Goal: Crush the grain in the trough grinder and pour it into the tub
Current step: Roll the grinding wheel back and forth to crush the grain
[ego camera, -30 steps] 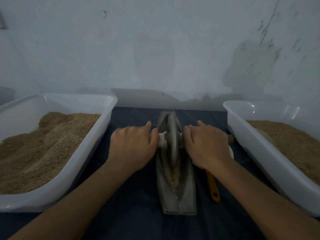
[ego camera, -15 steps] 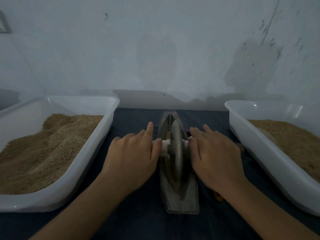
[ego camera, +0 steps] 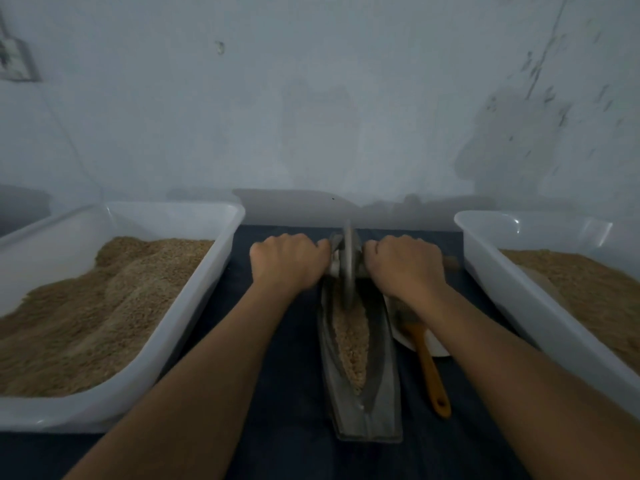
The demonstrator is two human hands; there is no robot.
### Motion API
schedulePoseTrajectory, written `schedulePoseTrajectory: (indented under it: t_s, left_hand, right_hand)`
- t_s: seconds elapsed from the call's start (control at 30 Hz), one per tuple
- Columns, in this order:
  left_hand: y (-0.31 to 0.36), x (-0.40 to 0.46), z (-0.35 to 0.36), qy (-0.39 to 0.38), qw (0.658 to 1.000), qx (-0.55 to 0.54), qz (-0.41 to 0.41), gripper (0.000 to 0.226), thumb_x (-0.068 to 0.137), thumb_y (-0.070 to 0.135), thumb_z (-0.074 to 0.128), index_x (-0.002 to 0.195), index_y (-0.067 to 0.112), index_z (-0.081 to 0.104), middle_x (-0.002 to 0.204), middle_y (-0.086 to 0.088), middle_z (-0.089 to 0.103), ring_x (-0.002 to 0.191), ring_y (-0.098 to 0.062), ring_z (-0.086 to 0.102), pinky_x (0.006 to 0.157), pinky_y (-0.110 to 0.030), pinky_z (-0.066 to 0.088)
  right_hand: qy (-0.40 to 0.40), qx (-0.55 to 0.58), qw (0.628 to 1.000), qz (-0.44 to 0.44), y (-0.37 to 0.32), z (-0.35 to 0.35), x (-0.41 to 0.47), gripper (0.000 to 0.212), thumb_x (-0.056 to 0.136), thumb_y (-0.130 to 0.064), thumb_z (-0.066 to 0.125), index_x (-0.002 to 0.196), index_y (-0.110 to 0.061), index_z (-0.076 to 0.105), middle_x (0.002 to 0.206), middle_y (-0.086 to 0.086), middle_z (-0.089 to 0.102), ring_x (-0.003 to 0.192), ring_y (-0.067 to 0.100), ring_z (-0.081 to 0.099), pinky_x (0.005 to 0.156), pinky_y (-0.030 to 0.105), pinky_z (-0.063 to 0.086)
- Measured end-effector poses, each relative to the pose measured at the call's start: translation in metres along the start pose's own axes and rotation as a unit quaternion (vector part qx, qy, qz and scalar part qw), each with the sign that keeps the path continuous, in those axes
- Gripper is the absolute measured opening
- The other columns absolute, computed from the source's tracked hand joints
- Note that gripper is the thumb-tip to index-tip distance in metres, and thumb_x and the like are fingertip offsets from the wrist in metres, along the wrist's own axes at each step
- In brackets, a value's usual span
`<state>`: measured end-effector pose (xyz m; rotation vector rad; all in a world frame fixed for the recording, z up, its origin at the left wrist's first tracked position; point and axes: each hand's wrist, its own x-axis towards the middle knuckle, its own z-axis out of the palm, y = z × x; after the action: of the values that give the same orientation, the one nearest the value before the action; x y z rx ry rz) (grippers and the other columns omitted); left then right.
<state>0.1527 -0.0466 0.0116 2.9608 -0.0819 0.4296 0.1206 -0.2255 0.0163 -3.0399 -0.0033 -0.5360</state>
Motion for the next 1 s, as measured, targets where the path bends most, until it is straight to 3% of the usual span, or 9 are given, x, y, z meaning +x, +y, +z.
schedulePoseTrajectory:
  t_s: [0.13, 0.23, 0.4, 0.53, 0.63, 0.7, 0.83, 0.93, 1.0]
  left_hand:
    - [-0.016, -0.046, 0.002, 0.077, 0.987, 0.064, 0.129, 0.025, 0.106, 0.032, 0.030, 0.102, 0.020, 0.052, 0.079, 0.000, 0.050, 0.063, -0.023, 0.044, 0.054, -0.032, 0.029]
    - [-0.025, -0.093, -0.002, 0.131, 0.982, 0.012, 0.139, 0.054, 0.106, 0.047, 0.014, 0.140, 0.031, 0.053, 0.100, 0.008, 0.073, 0.064, -0.015, 0.058, 0.053, -0.031, 0.033]
    - [-0.028, -0.130, -0.006, 0.161, 0.974, -0.059, 0.145, 0.060, 0.109, 0.049, 0.017, 0.154, 0.026, 0.048, 0.137, 0.006, 0.068, 0.113, -0.017, 0.070, 0.078, -0.041, 0.057]
    - [-0.016, -0.093, -0.008, 0.143, 0.982, 0.067, 0.106, 0.062, 0.104, 0.042, 0.010, 0.139, 0.031, 0.060, 0.106, 0.008, 0.076, 0.057, -0.016, 0.053, 0.052, -0.031, 0.033]
    - [-0.004, -0.053, -0.004, 0.098, 0.976, 0.156, 0.119, 0.033, 0.103, 0.027, 0.025, 0.099, 0.022, 0.057, 0.077, 0.002, 0.052, 0.057, -0.018, 0.033, 0.059, -0.031, 0.028]
    - [-0.001, -0.027, -0.004, 0.064, 0.984, 0.137, 0.090, 0.029, 0.099, 0.023, 0.029, 0.095, 0.020, 0.058, 0.076, 0.001, 0.042, 0.067, -0.019, 0.039, 0.067, -0.034, 0.033]
    - [-0.001, -0.024, -0.003, 0.065, 0.983, 0.137, 0.108, 0.025, 0.101, 0.022, 0.032, 0.096, 0.018, 0.055, 0.075, 0.000, 0.040, 0.068, -0.020, 0.040, 0.062, -0.033, 0.030]
    - [-0.012, -0.066, -0.005, 0.120, 0.977, 0.106, 0.144, 0.022, 0.105, 0.025, 0.028, 0.092, 0.021, 0.046, 0.073, 0.002, 0.044, 0.058, -0.019, 0.036, 0.056, -0.033, 0.028]
    - [-0.021, -0.092, -0.006, 0.137, 0.972, 0.104, 0.159, 0.049, 0.103, 0.034, 0.007, 0.114, 0.024, 0.054, 0.090, 0.004, 0.064, 0.061, -0.019, 0.046, 0.058, -0.033, 0.027]
  right_hand:
    - [0.033, -0.003, 0.999, -0.019, -0.004, -0.007, -0.037, 0.056, 0.102, -0.034, 0.014, 0.077, -0.018, 0.062, 0.093, 0.005, 0.074, 0.107, 0.028, 0.066, 0.097, 0.045, 0.048]
    - [0.077, 0.020, 0.996, -0.040, 0.000, -0.012, -0.082, 0.063, 0.105, -0.039, 0.015, 0.107, -0.019, 0.075, 0.112, 0.007, 0.076, 0.125, 0.026, 0.063, 0.106, 0.042, 0.048]
    - [0.137, 0.016, 0.989, -0.062, 0.000, -0.017, -0.112, 0.060, 0.106, -0.041, 0.023, 0.141, -0.012, 0.061, 0.138, 0.005, 0.066, 0.137, 0.025, 0.055, 0.113, 0.044, 0.044]
    - [0.057, 0.032, 0.997, -0.033, 0.002, -0.012, -0.077, 0.056, 0.106, -0.037, 0.022, 0.117, -0.019, 0.074, 0.119, 0.005, 0.074, 0.122, 0.025, 0.064, 0.110, 0.043, 0.045]
    - [-0.001, 0.030, 1.000, 0.001, 0.003, -0.008, -0.034, 0.047, 0.104, -0.028, 0.026, 0.065, -0.022, 0.051, 0.066, -0.004, 0.050, 0.061, 0.011, 0.038, 0.100, 0.047, 0.045]
    - [-0.041, 0.036, 0.998, 0.021, 0.003, -0.006, -0.013, 0.046, 0.104, -0.029, 0.023, 0.064, -0.021, 0.046, 0.064, -0.005, 0.042, 0.059, 0.011, 0.029, 0.108, 0.049, 0.038]
    - [-0.029, 0.026, 0.999, 0.023, 0.004, -0.001, -0.010, 0.054, 0.103, -0.033, 0.018, 0.065, -0.017, 0.053, 0.074, 0.002, 0.060, 0.092, 0.028, 0.061, 0.121, 0.051, 0.026]
    - [-0.012, 0.020, 1.000, -0.020, 0.005, -0.002, -0.043, 0.069, 0.102, -0.037, 0.006, 0.113, -0.018, 0.071, 0.131, 0.005, 0.068, 0.139, 0.028, 0.048, 0.125, 0.047, 0.021]
    - [0.029, 0.040, 0.998, -0.045, 0.006, -0.006, -0.073, 0.074, 0.102, -0.043, 0.003, 0.146, -0.016, 0.056, 0.150, 0.002, 0.055, 0.149, 0.021, 0.037, 0.126, 0.043, 0.022]
